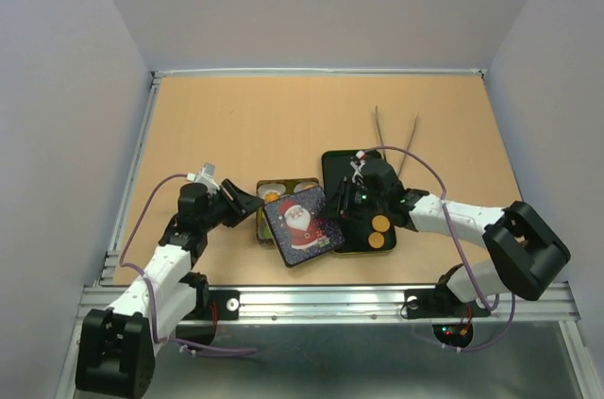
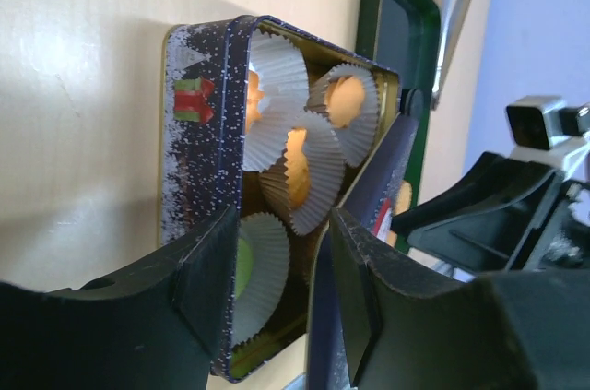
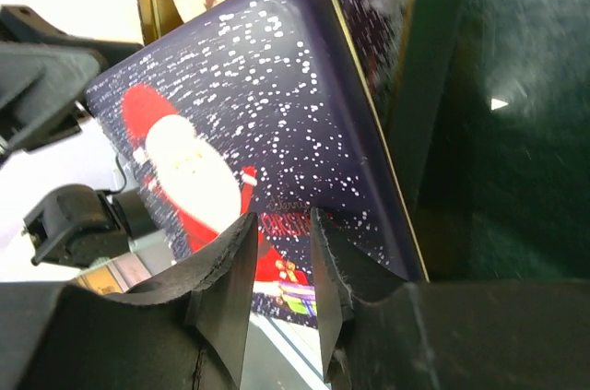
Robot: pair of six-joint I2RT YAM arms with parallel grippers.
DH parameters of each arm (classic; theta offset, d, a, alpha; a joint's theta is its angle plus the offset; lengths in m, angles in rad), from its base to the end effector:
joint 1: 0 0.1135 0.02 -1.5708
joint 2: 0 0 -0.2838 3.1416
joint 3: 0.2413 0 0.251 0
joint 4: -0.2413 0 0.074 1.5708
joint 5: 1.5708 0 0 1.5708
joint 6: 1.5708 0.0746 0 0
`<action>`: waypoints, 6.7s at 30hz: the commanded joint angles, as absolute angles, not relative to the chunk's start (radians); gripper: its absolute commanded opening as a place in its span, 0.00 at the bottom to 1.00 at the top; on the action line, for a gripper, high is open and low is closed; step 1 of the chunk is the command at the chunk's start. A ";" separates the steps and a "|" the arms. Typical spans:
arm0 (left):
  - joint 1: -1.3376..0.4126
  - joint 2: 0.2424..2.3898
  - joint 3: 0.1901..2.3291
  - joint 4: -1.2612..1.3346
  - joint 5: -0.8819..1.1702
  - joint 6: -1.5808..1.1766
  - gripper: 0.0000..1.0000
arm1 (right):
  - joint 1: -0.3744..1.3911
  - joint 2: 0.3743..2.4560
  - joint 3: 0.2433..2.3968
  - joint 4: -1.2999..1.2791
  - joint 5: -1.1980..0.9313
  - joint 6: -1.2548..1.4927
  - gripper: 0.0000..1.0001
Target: Pack the cookies
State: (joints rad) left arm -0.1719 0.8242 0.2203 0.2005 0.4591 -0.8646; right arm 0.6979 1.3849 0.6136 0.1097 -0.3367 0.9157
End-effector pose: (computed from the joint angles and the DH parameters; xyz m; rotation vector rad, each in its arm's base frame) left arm 0.1830 -0.0653 0.1775 -0.4046 2.0680 -1.1041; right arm 0.2125 0.2104 0.1768 0.0650 2.4960 1.1707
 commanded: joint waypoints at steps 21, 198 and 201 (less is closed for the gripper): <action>-0.225 0.624 0.279 0.115 0.328 -0.848 0.54 | 0.710 1.525 0.775 0.132 -0.298 0.925 0.34; -0.060 1.049 0.400 0.222 0.345 -0.652 0.12 | 0.680 1.703 1.100 -0.097 -0.265 0.807 0.69; -0.057 1.061 0.400 0.221 0.339 -0.650 0.12 | 0.680 1.727 1.111 -0.095 -0.276 0.801 0.69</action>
